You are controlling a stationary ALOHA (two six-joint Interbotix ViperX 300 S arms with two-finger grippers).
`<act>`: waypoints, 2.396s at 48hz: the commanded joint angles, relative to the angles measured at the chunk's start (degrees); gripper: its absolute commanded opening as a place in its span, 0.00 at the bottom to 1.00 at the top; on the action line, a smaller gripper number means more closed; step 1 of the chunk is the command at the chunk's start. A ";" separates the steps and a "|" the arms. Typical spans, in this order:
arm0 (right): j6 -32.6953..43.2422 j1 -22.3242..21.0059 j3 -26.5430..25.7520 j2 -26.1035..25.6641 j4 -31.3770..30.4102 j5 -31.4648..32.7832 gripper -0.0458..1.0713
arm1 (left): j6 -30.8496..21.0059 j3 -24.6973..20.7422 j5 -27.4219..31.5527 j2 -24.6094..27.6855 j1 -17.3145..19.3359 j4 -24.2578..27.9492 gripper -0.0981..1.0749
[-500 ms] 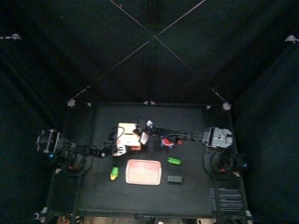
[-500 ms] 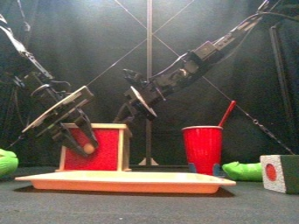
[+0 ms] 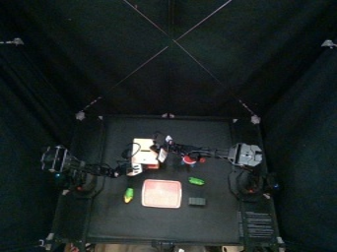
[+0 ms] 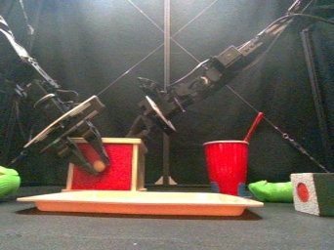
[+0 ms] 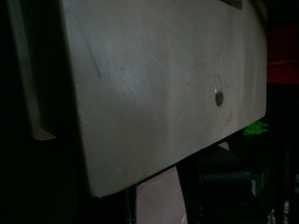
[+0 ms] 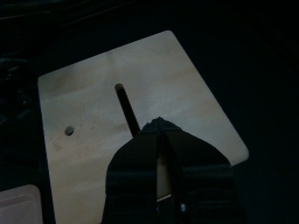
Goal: Open drawer
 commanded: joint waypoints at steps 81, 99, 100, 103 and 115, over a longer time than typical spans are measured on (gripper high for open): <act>1.05 -0.26 -0.18 -1.32 0.26 0.35 0.06 | 0.09 -0.88 1.67 -4.31 -15.91 -10.02 0.45; 1.05 -0.26 -0.26 -1.32 0.26 0.35 0.06 | 0.09 -1.49 2.37 -4.39 -17.23 -11.60 0.45; 1.05 -0.26 -0.26 -1.32 0.26 0.35 0.06 | 0.09 -1.58 2.37 -4.39 -17.31 -11.60 0.45; 1.05 -0.26 -0.26 -1.32 0.26 0.35 0.06 | 0.09 -1.67 2.46 -4.31 -17.31 -11.60 0.45; 1.05 -0.26 -0.26 -1.41 0.26 0.35 0.06 | 0.09 -1.49 2.46 -4.04 -17.31 -12.30 0.47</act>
